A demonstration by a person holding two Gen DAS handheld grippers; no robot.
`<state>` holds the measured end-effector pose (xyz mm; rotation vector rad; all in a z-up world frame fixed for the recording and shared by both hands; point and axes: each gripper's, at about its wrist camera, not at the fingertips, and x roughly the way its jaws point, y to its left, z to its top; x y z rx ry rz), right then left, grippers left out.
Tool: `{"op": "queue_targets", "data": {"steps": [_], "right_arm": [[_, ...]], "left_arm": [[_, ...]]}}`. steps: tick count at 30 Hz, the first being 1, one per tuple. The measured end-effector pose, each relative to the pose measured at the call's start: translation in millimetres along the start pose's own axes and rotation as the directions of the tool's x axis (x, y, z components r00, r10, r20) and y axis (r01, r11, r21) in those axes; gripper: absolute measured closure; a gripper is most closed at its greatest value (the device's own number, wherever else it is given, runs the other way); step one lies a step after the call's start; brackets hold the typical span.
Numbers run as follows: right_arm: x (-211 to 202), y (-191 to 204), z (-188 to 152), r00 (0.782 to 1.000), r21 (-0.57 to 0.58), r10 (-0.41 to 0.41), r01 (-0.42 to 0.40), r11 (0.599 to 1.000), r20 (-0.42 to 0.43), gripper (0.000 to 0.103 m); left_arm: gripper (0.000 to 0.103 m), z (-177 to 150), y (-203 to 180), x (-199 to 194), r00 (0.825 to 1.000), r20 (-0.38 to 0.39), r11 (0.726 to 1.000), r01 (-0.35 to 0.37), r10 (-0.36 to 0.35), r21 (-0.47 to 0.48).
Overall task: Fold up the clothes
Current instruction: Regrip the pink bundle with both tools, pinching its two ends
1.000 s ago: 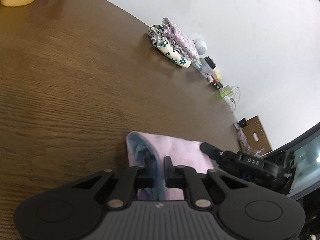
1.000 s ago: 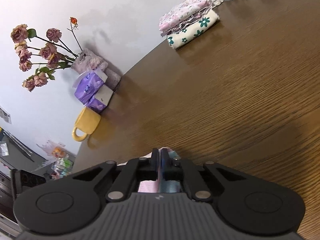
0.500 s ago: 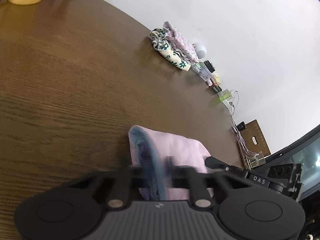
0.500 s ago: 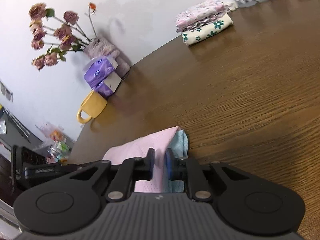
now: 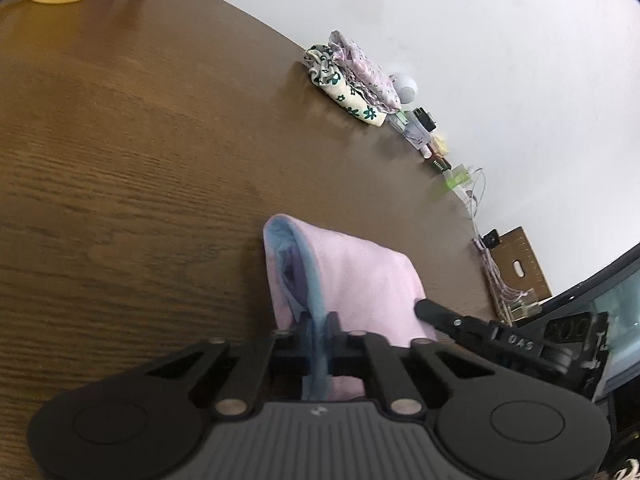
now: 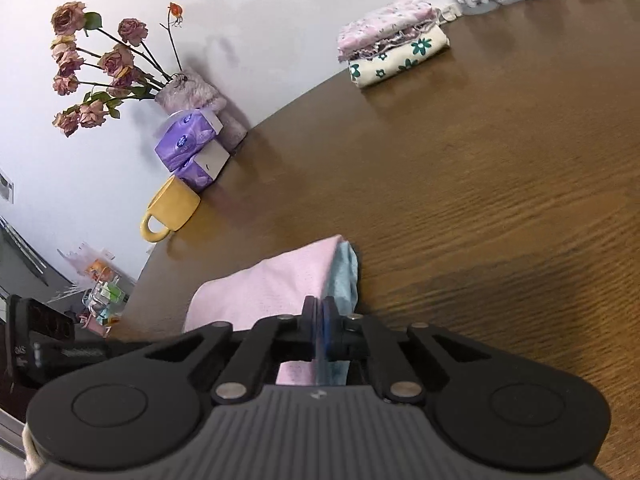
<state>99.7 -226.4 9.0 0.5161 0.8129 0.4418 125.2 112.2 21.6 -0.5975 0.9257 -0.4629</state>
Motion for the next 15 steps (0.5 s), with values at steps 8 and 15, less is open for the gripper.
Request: {"op": "queue_targets", "data": {"steps": [8, 15], "right_arm": [[-20, 0, 1, 0.998, -0.064, -0.011, 0.015, 0.998, 0.061, 0.021], [6, -6, 7, 0.999, -0.045, 0.033, -0.034, 0.998, -0.021, 0.034]], "left_arm": [[0.020, 4, 1, -13, 0.997, 0.073, 0.999, -0.014, 0.017, -0.042], [0.020, 14, -2, 7, 0.998, 0.055, 0.999, 0.030, -0.028, -0.032]]}}
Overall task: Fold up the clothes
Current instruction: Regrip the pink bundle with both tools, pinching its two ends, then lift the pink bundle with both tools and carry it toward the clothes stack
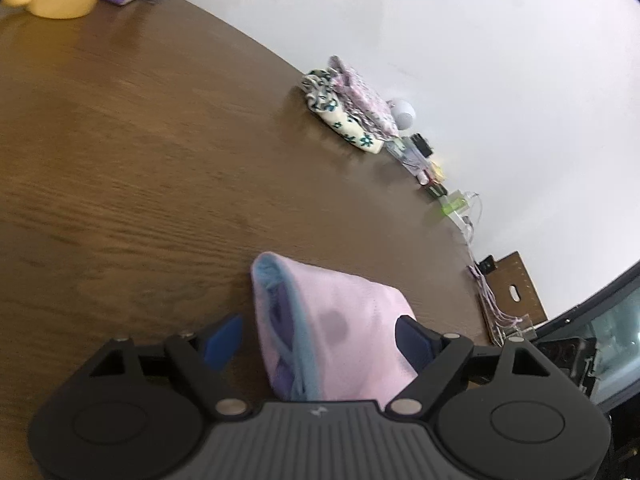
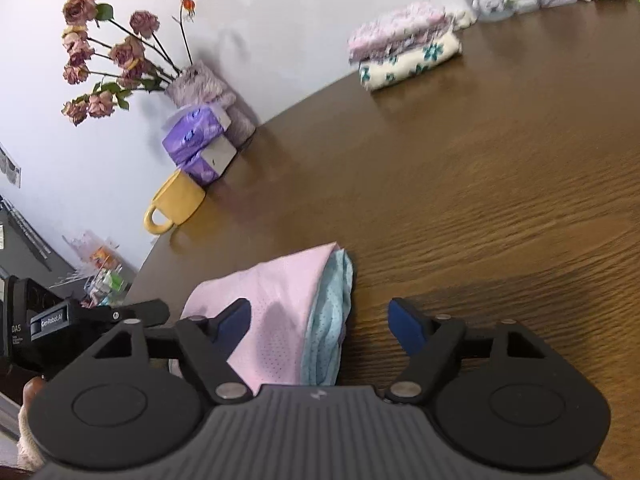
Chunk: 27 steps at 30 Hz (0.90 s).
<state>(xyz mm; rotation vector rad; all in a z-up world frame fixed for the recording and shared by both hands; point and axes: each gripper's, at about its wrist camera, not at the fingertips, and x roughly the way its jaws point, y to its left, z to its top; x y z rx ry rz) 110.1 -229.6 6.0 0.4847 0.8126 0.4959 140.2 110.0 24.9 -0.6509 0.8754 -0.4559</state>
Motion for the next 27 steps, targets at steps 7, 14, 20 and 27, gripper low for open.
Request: {"op": "queue_targets", "data": {"steps": [7, 14, 20, 27], "right_arm": [[16, -21, -5, 0.991, 0.152, 0.132, -0.127, 0.980, -0.027, 0.079], [21, -28, -9, 0.987, 0.187, 0.158, -0.150, 0.971, -0.027, 0.090], [20, -29, -11, 0.984, 0.232, 0.175, -0.173, 0.957, 0.015, 0.095], [4, -14, -6, 0.977, 0.184, 0.198, -0.209, 0.960, 0.080, 0.095]], "left_arm": [[0.060, 1, 13, 18, 0.995, -0.047, 0.994, 0.082, -0.085, -0.070], [0.087, -3, 24, 29, 0.993, -0.064, 0.989, 0.088, -0.096, -0.117], [0.092, -7, 18, 25, 0.996, -0.018, 0.994, 0.086, -0.088, -0.074], [0.092, -4, 2, 11, 0.992, 0.030, 0.992, 0.122, -0.121, -0.034]]}}
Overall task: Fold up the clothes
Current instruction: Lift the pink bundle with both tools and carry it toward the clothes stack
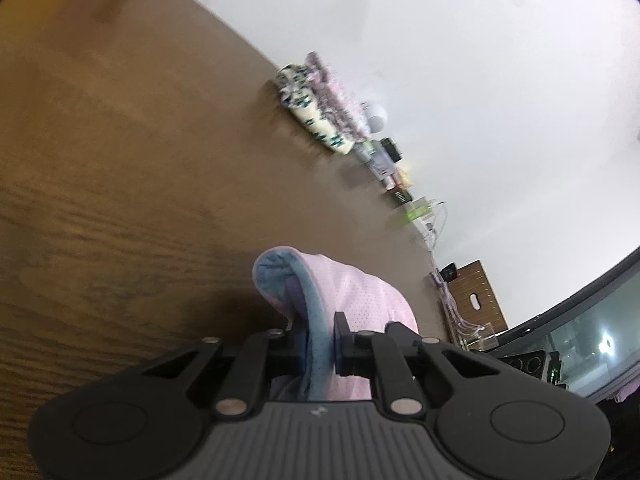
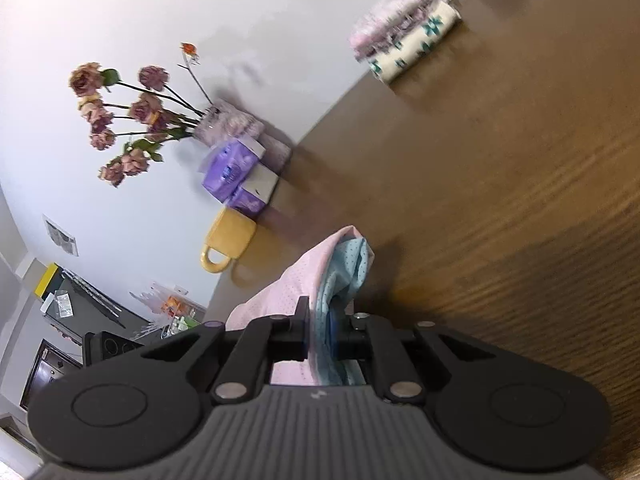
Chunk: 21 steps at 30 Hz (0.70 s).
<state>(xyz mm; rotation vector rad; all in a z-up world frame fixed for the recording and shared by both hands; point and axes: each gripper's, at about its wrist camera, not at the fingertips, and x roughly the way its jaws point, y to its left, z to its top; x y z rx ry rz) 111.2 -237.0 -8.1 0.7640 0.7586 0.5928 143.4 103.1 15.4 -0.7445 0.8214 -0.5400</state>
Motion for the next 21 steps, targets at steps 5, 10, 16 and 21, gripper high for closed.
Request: {"op": "queue_targets", "data": {"steps": [5, 10, 16, 21], "right_arm": [[-13, 17, 10, 0.999, -0.064, 0.008, -0.006, 0.998, 0.040, 0.095], [-30, 37, 23, 0.996, -0.147, 0.013, 0.000, 0.989, 0.090, 0.095], [-49, 66, 43, 0.987, -0.248, 0.018, 0.022, 0.969, 0.160, 0.095], [-57, 83, 71, 0.977, -0.309, 0.011, 0.056, 0.949, 0.212, 0.095]], "left_arm": [[0.092, 6, -24, -10, 0.999, 0.043, 0.998, 0.015, -0.018, 0.061], [0.092, 13, -54, -16, 0.996, 0.082, 0.989, 0.021, -0.033, 0.144], [0.092, 24, -88, -17, 0.990, 0.130, 0.972, 0.022, -0.053, 0.232], [0.092, 42, -111, -7, 0.984, 0.166, 0.955, 0.014, -0.066, 0.298]]}}
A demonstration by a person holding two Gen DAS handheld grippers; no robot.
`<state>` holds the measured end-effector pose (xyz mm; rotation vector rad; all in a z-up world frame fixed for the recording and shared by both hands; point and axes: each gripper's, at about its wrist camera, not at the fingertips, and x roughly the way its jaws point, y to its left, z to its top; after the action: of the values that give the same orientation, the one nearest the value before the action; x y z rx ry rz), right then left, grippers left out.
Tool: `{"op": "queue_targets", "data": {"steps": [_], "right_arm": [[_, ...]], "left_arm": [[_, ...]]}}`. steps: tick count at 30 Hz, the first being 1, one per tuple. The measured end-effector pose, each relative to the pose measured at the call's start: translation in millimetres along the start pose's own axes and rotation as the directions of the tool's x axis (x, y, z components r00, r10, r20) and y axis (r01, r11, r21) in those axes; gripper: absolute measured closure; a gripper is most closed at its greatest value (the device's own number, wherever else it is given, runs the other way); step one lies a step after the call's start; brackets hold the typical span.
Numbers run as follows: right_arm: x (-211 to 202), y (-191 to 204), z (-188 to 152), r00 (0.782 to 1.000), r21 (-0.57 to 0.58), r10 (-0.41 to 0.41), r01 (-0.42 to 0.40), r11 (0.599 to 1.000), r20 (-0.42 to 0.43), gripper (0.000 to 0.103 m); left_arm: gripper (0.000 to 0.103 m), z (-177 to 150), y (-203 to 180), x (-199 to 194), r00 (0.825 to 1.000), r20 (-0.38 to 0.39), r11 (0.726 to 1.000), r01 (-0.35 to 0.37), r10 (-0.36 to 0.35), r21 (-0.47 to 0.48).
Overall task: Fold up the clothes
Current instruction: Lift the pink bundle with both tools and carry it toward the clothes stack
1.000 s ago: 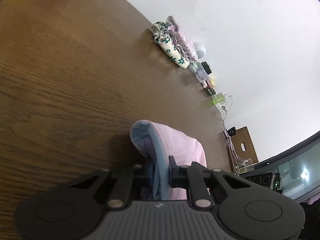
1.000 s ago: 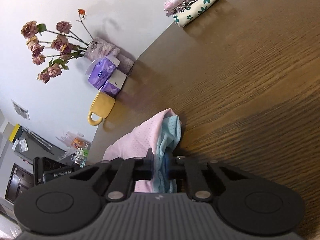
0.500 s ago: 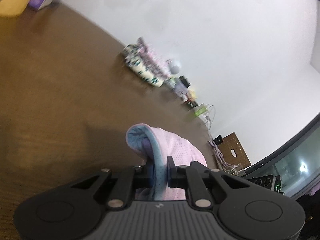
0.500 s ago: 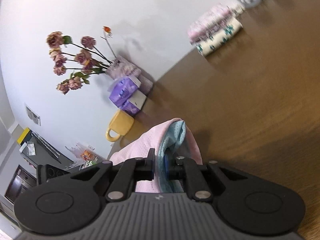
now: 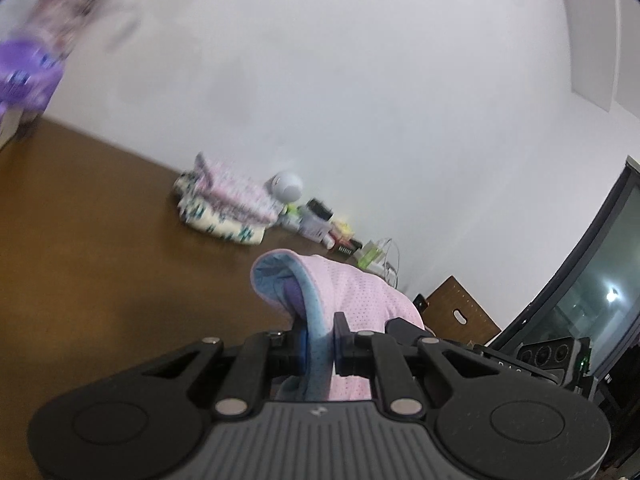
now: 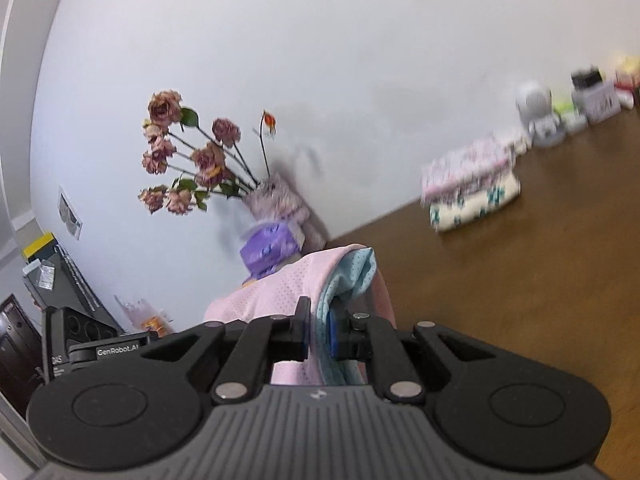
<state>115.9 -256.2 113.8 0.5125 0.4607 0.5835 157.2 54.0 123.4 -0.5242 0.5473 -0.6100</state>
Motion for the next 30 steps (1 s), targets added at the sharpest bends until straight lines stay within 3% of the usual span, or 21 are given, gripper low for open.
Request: {"op": "queue_targets", "data": {"steps": [11, 20, 30], "right_arm": [[16, -10, 76, 0.996, -0.067, -0.038, 0.044, 0.997, 0.086, 0.095], [59, -21, 145, 0.989, -0.116, -0.090, 0.103, 0.988, 0.113, 0.095], [101, -69, 202, 0.984, -0.097, -0.137, 0.148, 0.984, 0.112, 0.095]], "left_arm": [[0.092, 66, -23, 53, 0.999, 0.041, 0.998, 0.000, -0.002, 0.067], [0.092, 130, -30, 114, 0.997, 0.076, 0.994, -0.035, 0.028, 0.102], [0.092, 172, -4, 188, 0.995, 0.065, 0.995, -0.074, 0.070, 0.059]]}}
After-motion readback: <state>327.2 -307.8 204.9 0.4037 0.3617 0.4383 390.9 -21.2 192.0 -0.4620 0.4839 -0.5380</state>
